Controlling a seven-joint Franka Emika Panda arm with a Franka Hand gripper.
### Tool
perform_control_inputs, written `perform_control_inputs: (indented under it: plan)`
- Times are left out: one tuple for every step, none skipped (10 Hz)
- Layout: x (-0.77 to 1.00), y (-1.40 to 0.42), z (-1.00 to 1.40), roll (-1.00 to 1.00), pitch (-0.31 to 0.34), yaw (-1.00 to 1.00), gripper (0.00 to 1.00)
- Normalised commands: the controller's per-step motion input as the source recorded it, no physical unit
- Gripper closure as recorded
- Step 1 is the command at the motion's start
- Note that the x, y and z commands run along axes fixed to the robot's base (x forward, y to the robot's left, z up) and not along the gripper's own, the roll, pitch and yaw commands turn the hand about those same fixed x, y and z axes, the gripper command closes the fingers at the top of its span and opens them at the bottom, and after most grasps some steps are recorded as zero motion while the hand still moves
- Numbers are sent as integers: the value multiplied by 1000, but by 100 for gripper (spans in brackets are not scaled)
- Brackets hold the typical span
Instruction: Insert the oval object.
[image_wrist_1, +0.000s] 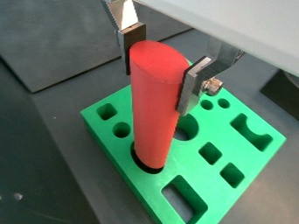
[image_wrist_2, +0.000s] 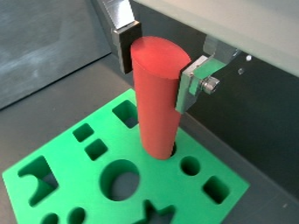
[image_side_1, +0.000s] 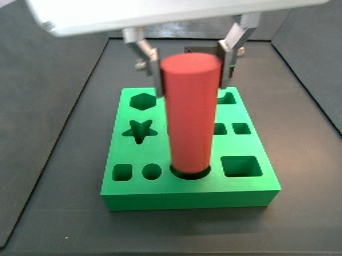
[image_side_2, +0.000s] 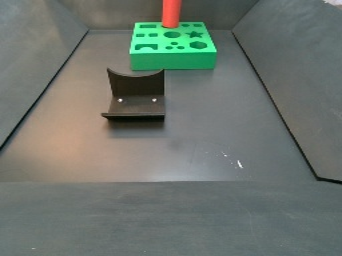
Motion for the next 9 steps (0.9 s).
perform_control_inputs:
  plan:
    - [-291,-14,-134,0,-73,309,100]
    - [-117,0,-117,14,-26,243,100]
    - [94,-77,-163,71,0,329,100]
    - [291,-257,-166,70,30,263,100]
    - [366,-314,-200,29,30,191,100]
    - [331,-326,-203,9,16,146,100]
    - [309,-289,-183,4,13,117,100]
    - [269,-74,-229,27,24,54,100]
    - [197,0,-194,63,39,17,100]
